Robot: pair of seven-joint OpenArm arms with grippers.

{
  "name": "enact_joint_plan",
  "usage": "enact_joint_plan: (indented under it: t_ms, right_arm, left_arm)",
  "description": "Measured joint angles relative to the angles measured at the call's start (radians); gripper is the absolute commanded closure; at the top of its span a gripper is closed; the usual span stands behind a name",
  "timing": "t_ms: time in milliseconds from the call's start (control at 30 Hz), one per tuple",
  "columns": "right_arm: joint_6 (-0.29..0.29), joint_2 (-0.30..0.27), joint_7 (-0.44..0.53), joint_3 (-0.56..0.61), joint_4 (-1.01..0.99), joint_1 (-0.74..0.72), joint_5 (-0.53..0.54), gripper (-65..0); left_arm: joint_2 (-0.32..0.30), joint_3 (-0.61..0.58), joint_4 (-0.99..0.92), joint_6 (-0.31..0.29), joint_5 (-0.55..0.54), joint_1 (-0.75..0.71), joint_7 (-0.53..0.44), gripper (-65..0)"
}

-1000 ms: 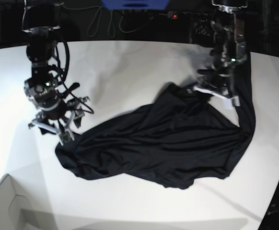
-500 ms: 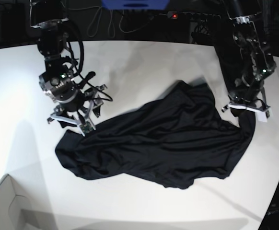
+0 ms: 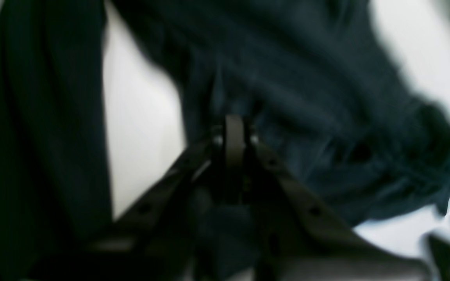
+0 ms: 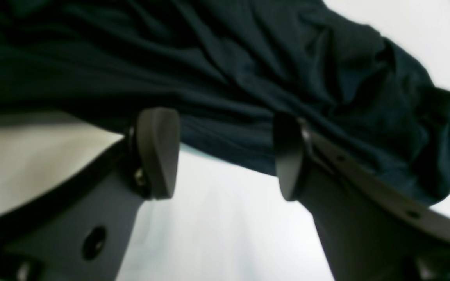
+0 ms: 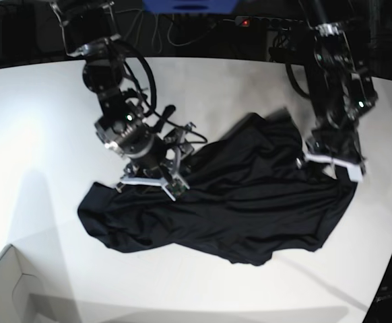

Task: Layout the t-shirt on the table in an organized manner, then fold the t-shirt properly
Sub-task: 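Lift the shirt with both grippers and spread it over the table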

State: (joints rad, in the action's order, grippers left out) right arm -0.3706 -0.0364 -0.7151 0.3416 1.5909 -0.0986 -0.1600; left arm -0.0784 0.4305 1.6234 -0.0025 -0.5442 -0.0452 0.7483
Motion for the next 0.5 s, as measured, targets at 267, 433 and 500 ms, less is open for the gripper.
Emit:
enact_joint_plan:
  t_ms: [267,433,500]
  right_arm:
    - [0.000,0.048,0.029,-0.001,-0.198,-0.080,0.003,-38.4]
    - [0.003,-0.002,0.124,-0.005,-0.232,-0.020,0.025,-38.4]
    - [0.003,-0.022,0.122,-0.005,-0.209,0.000,0.028,-38.4]
  left_arm:
    - [-0.040,0.000,-0.274,0.007,0.003,0.193,0.005,-0.4]
    - [-0.078,-0.007,-0.436,-0.001,-0.003,0.274,-0.107,-0.4]
    - [-0.094,-0.005,-0.472,0.007,0.002,0.275,-0.139,-0.4]
